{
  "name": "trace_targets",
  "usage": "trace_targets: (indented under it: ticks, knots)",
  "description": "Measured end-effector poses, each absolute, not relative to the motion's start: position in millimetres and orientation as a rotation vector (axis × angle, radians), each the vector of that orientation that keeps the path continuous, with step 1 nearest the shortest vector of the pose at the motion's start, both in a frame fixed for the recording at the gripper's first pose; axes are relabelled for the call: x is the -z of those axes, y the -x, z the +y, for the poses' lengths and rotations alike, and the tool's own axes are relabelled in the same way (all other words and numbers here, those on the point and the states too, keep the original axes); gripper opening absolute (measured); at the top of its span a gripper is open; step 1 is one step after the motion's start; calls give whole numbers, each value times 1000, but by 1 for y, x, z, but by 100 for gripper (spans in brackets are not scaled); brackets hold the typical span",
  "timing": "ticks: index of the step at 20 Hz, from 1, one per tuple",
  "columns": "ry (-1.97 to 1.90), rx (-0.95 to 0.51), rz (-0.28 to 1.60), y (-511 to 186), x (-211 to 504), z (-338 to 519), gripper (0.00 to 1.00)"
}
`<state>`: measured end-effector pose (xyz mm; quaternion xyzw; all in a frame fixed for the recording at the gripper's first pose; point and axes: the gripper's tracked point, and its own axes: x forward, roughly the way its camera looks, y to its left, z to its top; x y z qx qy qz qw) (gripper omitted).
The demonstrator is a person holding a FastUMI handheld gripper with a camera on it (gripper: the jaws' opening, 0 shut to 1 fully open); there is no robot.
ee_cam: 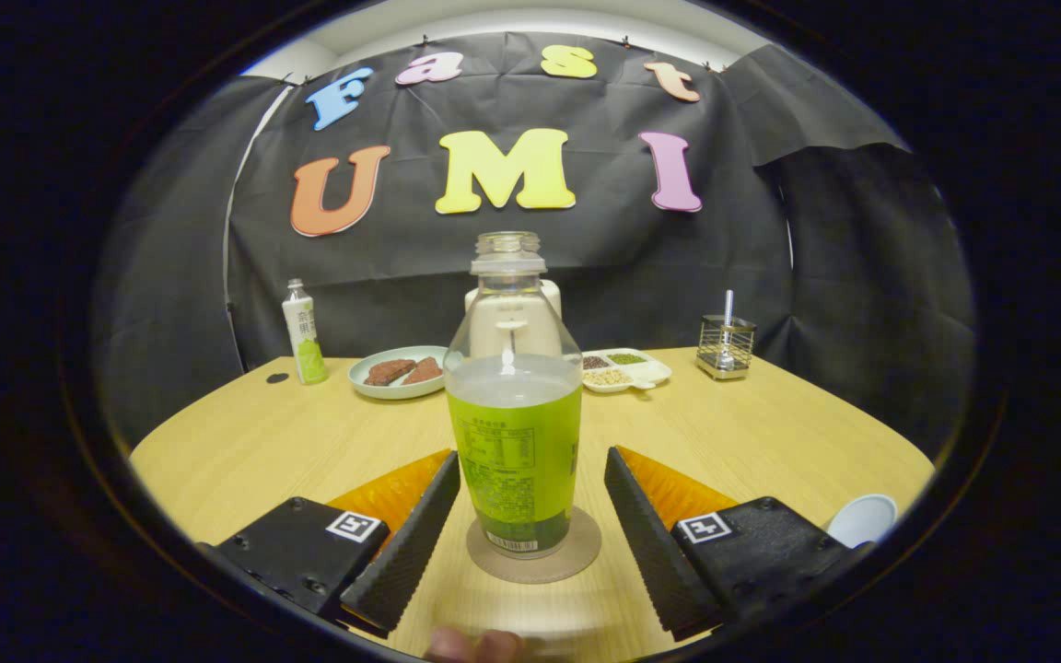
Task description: Take the bottle from table, then pour the juice into the cup, finally place the bottle on the coaster
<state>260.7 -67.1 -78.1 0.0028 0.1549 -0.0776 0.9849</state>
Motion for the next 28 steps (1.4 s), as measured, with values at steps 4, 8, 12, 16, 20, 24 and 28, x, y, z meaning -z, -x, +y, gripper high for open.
trace_targets:
  ticks: [4, 8, 12, 16, 20, 24, 28]
  knots:
    - [40, 138, 302, -230, 72, -57, 100]
    - [55, 139, 256, -199, 48, -47, 100]
    - [69, 145, 220, -159, 20, -38, 100]
    - [22, 139, 151, -119, -13, -31, 100]
    - [16, 148, 96, -82, -34, -33, 100]
    - [4, 138, 70, -55, -38, -29, 100]
    - [24, 119, 73, -34, -28, -20, 100]
